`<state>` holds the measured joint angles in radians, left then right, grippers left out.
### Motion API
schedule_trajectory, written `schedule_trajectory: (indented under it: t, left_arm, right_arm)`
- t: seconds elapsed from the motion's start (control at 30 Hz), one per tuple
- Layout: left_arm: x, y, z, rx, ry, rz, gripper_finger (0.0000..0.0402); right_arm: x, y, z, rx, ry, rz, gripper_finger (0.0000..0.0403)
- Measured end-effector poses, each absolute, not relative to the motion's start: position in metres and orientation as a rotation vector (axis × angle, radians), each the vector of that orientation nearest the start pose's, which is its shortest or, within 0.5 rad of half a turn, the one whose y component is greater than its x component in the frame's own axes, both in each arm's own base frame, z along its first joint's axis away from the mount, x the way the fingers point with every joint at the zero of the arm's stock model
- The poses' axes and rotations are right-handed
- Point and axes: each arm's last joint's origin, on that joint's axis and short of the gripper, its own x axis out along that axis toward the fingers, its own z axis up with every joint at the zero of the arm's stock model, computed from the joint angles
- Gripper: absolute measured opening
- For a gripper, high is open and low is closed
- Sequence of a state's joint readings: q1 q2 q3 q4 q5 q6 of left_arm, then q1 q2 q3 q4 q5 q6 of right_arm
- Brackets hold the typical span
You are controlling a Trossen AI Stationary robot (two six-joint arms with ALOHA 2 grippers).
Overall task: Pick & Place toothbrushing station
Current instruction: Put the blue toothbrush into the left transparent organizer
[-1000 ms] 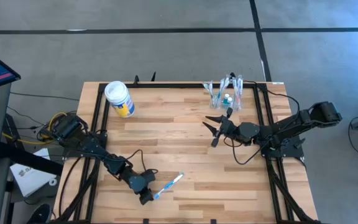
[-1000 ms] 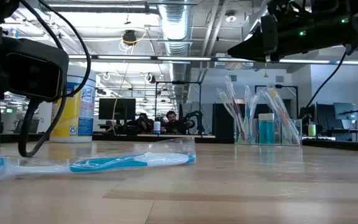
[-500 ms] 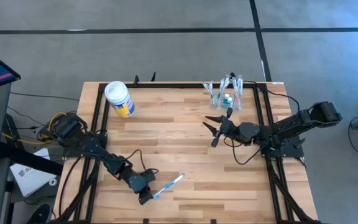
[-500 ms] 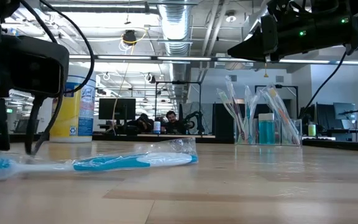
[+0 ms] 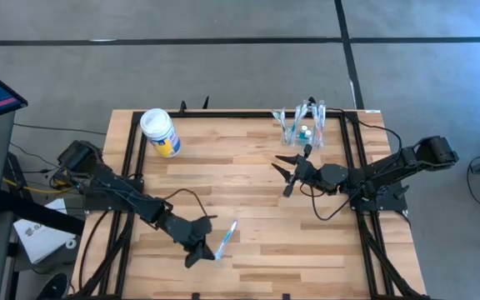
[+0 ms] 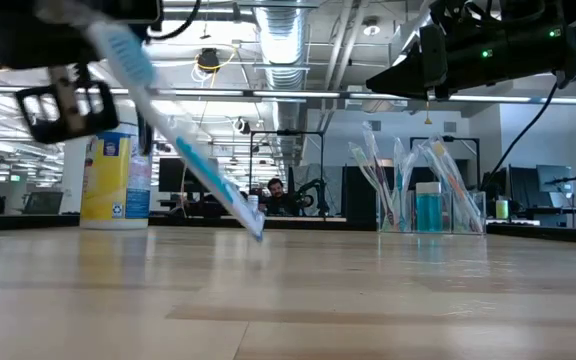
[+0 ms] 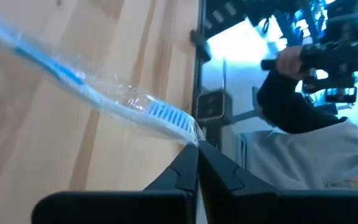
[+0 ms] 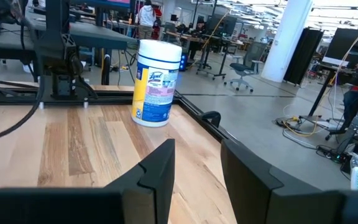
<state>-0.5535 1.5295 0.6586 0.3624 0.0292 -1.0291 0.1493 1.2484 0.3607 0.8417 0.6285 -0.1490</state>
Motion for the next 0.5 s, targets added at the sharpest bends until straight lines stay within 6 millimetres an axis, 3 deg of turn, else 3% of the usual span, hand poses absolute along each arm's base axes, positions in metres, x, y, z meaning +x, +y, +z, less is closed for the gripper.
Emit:
schedule_trajectory:
  t: [0.5]
  left_arm:
    - [0.262, -0.108, 0.215, -0.768, 0.49, -0.236, 0.0]
  right_arm:
    - [0.229, 0.017, 0.198, -0.163, 0.078, -0.469, 0.012]
